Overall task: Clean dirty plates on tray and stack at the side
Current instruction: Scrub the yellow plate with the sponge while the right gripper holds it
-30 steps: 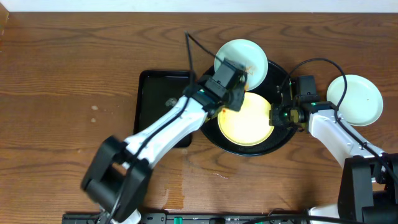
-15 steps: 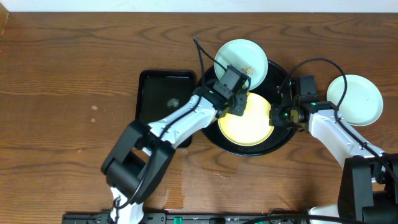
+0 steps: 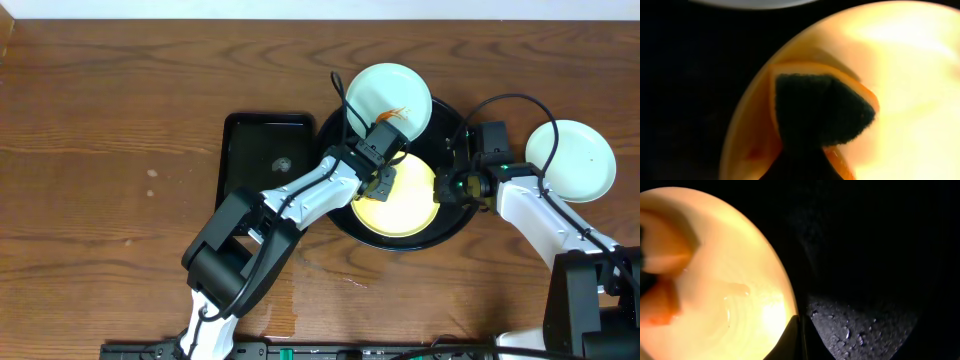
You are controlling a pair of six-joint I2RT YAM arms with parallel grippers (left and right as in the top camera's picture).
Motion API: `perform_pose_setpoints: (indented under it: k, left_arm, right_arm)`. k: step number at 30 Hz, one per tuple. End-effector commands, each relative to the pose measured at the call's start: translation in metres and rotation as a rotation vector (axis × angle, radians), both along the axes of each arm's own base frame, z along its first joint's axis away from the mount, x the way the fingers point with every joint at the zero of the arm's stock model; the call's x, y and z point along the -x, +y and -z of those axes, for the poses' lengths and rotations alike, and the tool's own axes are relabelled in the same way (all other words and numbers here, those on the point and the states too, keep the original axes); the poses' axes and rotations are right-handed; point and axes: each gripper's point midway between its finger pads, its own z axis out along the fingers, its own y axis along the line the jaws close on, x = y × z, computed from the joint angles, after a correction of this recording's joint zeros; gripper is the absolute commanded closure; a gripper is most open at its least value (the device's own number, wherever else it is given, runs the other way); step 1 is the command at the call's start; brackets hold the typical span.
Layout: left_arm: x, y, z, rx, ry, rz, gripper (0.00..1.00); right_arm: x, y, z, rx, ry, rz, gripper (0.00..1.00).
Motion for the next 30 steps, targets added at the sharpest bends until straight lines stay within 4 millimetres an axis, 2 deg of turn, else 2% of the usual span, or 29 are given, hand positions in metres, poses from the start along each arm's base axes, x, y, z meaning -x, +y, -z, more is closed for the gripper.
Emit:
perform_pose_setpoints:
  k: [1,6,9,12,13,15,16,22,26,30]
  left_arm:
    - [-0.014,0.049,0.019,-0.200,-0.046,-0.061,0.92]
    - [-0.018,0.051,0.013,-0.190,-0.056,-0.073,0.92]
    - [-0.022,0.048,0.002,-0.169,-0.079,-0.076,0.92]
    - [-0.024,0.046,-0.008,-0.148,-0.100,-0.078,0.92]
    - [-0.024,0.044,-0.009,-0.141,-0.099,-0.076,0.92]
    - [-0.022,0.043,-0.009,-0.132,-0.087,-0.077,0.92]
    - [-0.020,0.042,-0.008,-0.126,-0.080,-0.074,0.92]
    - [-0.019,0.042,-0.008,-0.117,-0.070,-0.088,0.92]
    - [-0.018,0.042,-0.007,-0.119,-0.068,-0.088,0.92]
    - [-0.018,0.042,-0.007,-0.120,-0.067,-0.088,0.92]
  right_arm:
    - [0.000,0.001,-0.001,0.001,-0.004,0.001,0.99]
    - [0.003,-0.002,0.000,0.013,0.008,0.005,0.99]
    - [0.006,-0.007,0.002,0.038,0.024,0.022,0.99]
    - [0.008,-0.002,0.002,0.014,0.033,0.012,0.98]
    - [0.008,0.001,0.001,-0.005,0.034,0.006,0.91]
    - [0.007,0.008,-0.001,-0.047,0.029,-0.009,0.69]
    - [0.006,0.013,-0.003,-0.071,0.021,-0.017,0.64]
    - [-0.003,0.040,-0.016,-0.225,-0.029,-0.078,0.66]
    - [-0.003,0.037,-0.014,-0.203,-0.021,-0.049,0.76]
    - [0.001,0.034,-0.006,-0.149,-0.015,-0.045,0.78]
